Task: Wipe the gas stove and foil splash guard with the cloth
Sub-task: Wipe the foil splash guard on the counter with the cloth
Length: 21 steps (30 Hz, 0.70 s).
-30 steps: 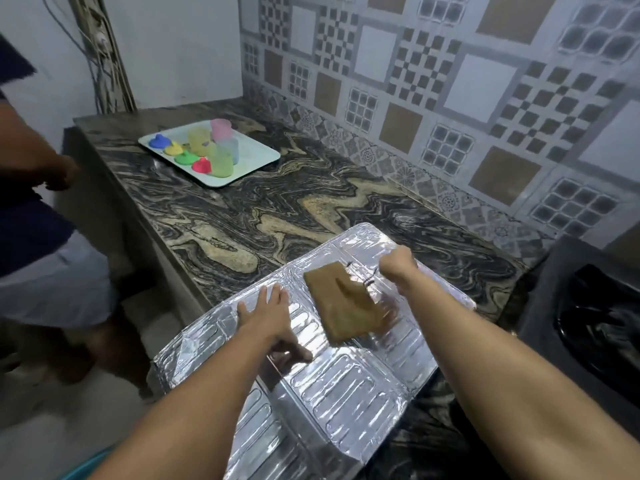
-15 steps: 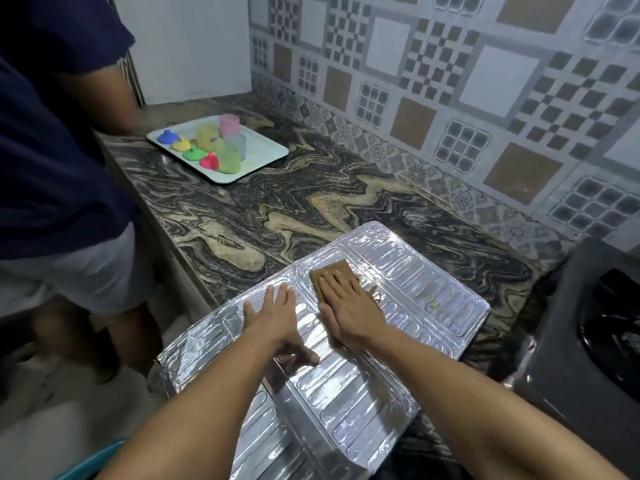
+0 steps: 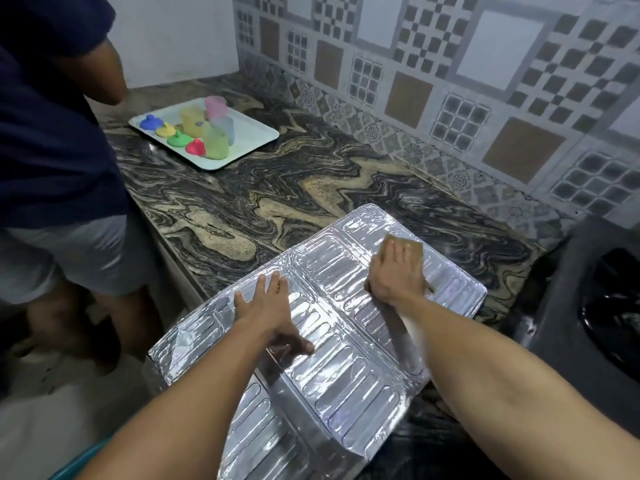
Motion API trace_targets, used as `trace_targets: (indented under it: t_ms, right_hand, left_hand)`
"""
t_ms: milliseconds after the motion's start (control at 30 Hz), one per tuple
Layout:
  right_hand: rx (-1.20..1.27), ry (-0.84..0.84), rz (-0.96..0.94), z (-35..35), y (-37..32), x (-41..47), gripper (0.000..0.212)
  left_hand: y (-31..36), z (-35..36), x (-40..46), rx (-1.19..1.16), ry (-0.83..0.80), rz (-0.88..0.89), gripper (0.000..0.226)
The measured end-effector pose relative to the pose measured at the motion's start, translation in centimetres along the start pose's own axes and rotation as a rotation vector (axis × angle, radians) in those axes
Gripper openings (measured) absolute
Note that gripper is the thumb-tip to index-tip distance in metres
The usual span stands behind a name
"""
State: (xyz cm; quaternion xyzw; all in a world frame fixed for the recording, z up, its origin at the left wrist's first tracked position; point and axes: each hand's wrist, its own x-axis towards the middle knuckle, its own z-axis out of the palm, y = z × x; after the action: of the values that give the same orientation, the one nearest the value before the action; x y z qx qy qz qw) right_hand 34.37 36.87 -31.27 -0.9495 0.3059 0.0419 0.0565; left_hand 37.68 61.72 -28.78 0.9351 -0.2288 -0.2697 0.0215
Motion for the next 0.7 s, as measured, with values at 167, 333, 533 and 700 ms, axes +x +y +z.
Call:
trace_targets:
  t_ms: [167, 333, 533, 700]
  right_hand:
    - [0.104, -0.066, 0.292, -0.8, 2.4, -0.7, 0.063]
    - [0.041, -0.11, 0.001, -0.6, -0.7, -2.8, 0.063]
    - [0.13, 0.013, 0.344, -0.9, 3.1, -3.4, 0.072]
    - [0.162, 0.144, 0.494, -2.1, 1.7, -4.1, 0.047]
  left_hand:
    - [0.0, 0.1, -0.1, -0.012, 0.003, 0.012, 0.153]
    - [0.2, -0.3, 0.0, -0.006, -0.015, 0.016, 0.154]
    - [0.3, -0.6, -0.1, 0.035, -0.043, 0.011, 0.152]
    - [0.7, -0.8, -0.3, 0.042, -0.036, 0.001, 0.15]
